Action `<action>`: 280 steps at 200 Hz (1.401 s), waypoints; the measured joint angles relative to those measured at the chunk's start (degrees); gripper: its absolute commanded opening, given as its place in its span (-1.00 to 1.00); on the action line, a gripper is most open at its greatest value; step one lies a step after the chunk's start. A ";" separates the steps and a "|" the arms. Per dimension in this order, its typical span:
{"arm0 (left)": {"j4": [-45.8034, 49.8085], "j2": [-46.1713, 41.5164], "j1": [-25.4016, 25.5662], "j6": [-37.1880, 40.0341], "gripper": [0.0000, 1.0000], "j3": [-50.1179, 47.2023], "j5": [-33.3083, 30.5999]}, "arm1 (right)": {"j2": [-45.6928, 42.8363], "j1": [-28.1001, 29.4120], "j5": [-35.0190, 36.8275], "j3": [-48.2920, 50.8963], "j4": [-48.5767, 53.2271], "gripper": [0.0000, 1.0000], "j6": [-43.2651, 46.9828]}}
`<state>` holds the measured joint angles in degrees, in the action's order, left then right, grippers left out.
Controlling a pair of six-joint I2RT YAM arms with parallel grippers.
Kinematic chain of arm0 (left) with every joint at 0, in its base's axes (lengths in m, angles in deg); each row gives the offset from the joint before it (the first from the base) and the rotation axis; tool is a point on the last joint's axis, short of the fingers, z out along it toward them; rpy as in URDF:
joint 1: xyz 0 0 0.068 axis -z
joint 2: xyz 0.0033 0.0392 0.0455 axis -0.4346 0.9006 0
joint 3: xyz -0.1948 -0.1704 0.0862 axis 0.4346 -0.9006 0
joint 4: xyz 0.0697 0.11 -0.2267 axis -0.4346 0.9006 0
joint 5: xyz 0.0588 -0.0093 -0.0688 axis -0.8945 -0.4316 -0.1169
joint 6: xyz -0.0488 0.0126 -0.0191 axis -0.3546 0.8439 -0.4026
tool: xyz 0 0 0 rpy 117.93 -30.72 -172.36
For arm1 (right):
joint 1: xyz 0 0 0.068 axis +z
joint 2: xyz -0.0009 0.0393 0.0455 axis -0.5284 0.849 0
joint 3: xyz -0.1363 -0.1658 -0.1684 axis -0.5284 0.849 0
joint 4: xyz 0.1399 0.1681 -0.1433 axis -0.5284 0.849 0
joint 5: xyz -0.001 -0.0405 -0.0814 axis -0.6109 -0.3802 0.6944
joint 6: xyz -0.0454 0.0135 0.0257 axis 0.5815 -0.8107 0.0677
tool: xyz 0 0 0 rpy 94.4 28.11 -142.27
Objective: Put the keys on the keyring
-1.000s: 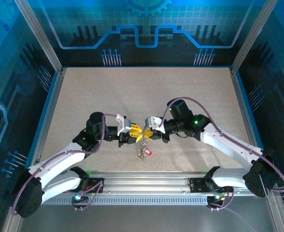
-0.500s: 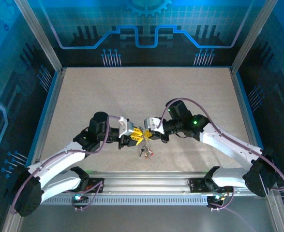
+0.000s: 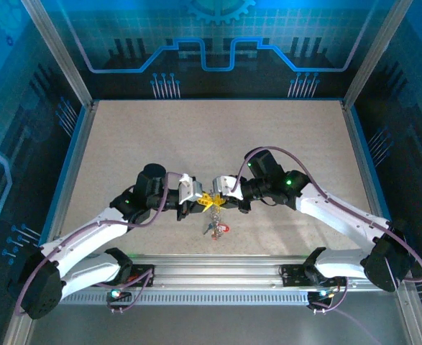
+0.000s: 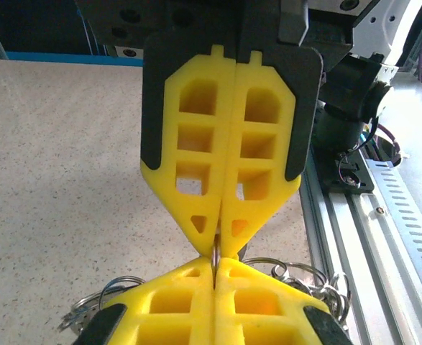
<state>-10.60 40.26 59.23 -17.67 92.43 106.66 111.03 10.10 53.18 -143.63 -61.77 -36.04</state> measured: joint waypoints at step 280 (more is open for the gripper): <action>-18.49 -2.23 0.79 -8.57 -0.71 -5.95 -0.74 | -0.50 -2.93 -5.25 0.00 0.22 -1.00 0.00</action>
<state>-29.09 38.03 60.02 -26.24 86.49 105.92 110.53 7.17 47.94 -143.63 -61.55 -36.04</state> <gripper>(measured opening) 0.083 0.061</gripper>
